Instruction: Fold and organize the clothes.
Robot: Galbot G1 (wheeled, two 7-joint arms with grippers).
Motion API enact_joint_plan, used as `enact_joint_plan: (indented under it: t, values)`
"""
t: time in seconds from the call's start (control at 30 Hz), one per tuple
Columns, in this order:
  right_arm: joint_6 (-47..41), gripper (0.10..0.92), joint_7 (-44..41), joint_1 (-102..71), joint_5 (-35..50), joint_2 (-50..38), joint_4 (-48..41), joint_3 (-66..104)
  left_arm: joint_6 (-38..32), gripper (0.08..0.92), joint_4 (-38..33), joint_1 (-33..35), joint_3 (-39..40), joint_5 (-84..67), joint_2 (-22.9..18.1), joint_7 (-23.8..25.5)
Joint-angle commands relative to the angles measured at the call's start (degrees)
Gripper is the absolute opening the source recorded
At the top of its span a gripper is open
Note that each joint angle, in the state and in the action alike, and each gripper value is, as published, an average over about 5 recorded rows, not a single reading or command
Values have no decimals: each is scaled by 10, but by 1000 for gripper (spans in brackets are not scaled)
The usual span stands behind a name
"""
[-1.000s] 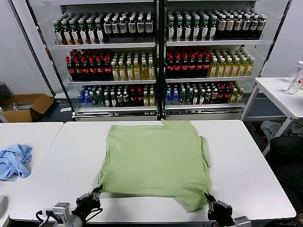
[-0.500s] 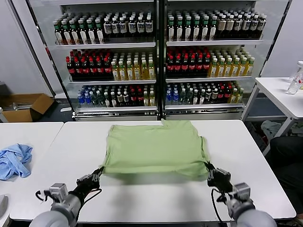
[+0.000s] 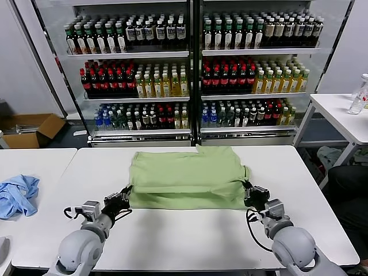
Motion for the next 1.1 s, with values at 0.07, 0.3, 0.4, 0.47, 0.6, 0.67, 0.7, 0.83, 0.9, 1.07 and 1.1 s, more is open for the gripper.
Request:
enact_joint_plan:
  t: [0.07, 0.3, 0.4, 0.47, 0.6, 0.67, 0.7, 0.83, 0.9, 1.07, 1.1]
  values:
    - [-4, 362, -1, -27, -28, 9, 3, 16, -13, 269, 5, 9, 3, 70, -5, 0]
    - [-40, 562, 10, -59, 25, 8, -3, 58, -20, 477, 3, 69, -25, 67, -23, -14]
    - [-68, 648, 19, -49, 73, 10, -23, 55, -19, 564, 30, 57, -18, 67, -27, -20]
    - [-74, 709, 23, -44, 94, 11, -33, 43, -13, 616, 50, 40, -9, 66, -29, -24]
    - [-70, 796, 28, -41, 109, 16, -40, 14, -4, 710, 82, 12, 8, 59, -32, -30]
    - [-70, 796, 30, -40, 115, 20, -41, 6, -4, 701, 92, 7, 15, 58, -33, -31]
    - [-70, 780, 31, -41, 119, 21, -41, 4, -4, 679, 95, 6, 17, 58, -34, -31]
    - [-61, 677, 28, -39, 128, 17, -42, -6, -1, 567, 96, 8, 20, 53, -39, -29]
    - [-53, 625, 26, -39, 129, 11, -40, -14, 1, 507, 96, 10, 19, 49, -40, -26]
    - [-40, 460, 23, -47, 126, -1, -26, -17, 13, 368, 106, 7, 14, 29, -41, -18]
    - [-39, 426, 23, -52, 126, -3, -22, -13, 14, 334, 104, 7, 13, 21, -41, -15]
